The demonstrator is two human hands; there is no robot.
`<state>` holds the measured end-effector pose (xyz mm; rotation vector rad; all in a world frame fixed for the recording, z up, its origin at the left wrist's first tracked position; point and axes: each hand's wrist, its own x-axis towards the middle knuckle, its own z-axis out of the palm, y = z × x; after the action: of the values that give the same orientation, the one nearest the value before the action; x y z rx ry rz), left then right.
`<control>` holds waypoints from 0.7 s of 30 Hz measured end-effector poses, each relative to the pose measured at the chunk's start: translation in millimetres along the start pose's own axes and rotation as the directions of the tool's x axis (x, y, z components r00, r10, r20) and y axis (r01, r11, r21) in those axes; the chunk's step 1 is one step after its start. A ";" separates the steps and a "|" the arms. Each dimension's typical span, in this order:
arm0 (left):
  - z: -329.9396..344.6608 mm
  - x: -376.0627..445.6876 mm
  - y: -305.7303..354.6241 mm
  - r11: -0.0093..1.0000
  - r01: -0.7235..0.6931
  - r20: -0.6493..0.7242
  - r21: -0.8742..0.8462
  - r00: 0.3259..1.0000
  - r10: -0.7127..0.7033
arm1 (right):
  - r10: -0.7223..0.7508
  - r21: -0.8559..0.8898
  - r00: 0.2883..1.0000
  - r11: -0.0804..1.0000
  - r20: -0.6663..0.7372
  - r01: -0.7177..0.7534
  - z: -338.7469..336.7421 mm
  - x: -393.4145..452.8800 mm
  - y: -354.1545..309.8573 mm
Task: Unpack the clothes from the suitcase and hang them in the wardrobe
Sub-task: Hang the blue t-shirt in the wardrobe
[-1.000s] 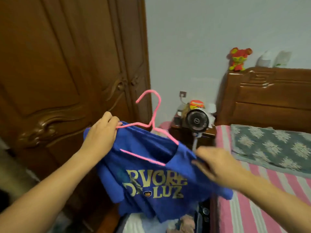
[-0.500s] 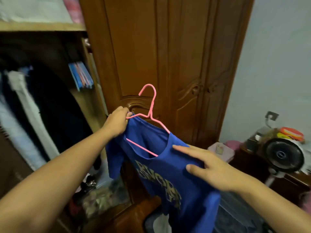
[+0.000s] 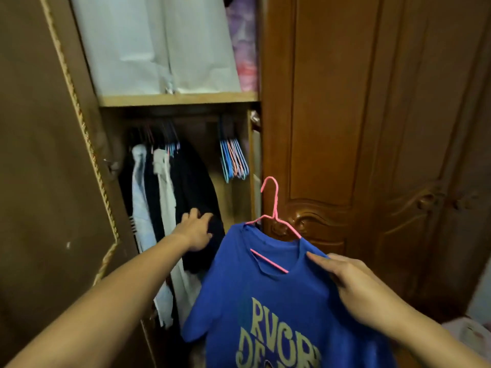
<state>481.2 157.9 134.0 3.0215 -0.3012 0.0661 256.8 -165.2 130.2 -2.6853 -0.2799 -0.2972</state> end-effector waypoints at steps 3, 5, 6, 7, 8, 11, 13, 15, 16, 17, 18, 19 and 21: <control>-27.3 35.8 -37.1 0.996 0.081 -0.070 -0.038 0.994 -0.083 | 0.002 -0.117 0.998 0.993 -0.057 -0.009 -24.0 54.5 -25.3; -47.3 61.1 -54.2 0.993 0.095 -0.122 -0.069 0.987 -0.103 | -0.006 -0.177 0.996 0.984 -0.087 -0.010 -37.9 91.6 -47.9; -55.1 74.1 -61.4 0.993 0.090 -0.146 -0.072 0.984 -0.100 | -0.011 -0.203 0.995 0.979 -0.102 -0.010 -41.4 110.4 -58.1; -61.0 86.2 -67.5 0.994 0.083 -0.164 -0.072 0.982 -0.094 | -0.021 -0.223 0.992 0.975 -0.126 -0.007 -42.1 129.4 -68.1; -63.8 97.5 -73.3 0.995 0.078 -0.173 -0.069 0.981 -0.089 | -0.036 -0.236 0.988 0.972 -0.150 0.000 -40.0 148.8 -78.0; -63.2 126.2 -90.3 0.996 0.077 -0.164 -0.054 0.983 -0.085 | -0.072 -0.182 0.986 0.982 -0.148 0.044 -17.9 201.0 -101.2; -58.9 140.6 -96.5 0.996 0.081 -0.170 -0.028 0.982 -0.084 | -0.068 -0.133 0.989 0.990 -0.132 0.051 2.9 226.4 -110.9; -59.1 149.2 -99.3 0.997 0.079 -0.241 0.004 0.968 -0.076 | -0.081 -0.103 0.986 0.993 -0.147 0.066 20.5 248.4 -118.4; -58.8 152.2 -99.4 0.997 0.075 -0.276 0.015 0.959 -0.069 | -0.089 -0.095 0.982 0.993 -0.165 0.074 27.2 259.1 -121.4; -58.3 153.5 -99.0 0.997 0.075 -0.291 0.017 0.954 -0.067 | -0.095 -0.094 0.978 0.992 -0.184 0.079 32.7 269.9 -124.9; -58.0 155.1 -99.1 0.997 0.077 -0.295 0.020 0.953 -0.068 | -0.092 -0.090 0.976 0.993 -0.198 0.075 38.0 281.6 -127.8; -57.7 156.5 -99.3 0.997 0.073 -0.302 0.029 0.951 -0.061 | -0.082 -0.080 0.974 0.995 -0.209 0.066 43.0 292.6 -130.0; -56.3 158.8 -105.3 0.998 0.046 -0.291 0.036 0.956 -0.034 | -0.053 -0.054 0.975 0.998 -0.215 0.043 53.7 311.4 -133.0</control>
<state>655.8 235.7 187.9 2.9996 -0.2127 0.5133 531.7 22.8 211.6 -2.6663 -0.2745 -0.6138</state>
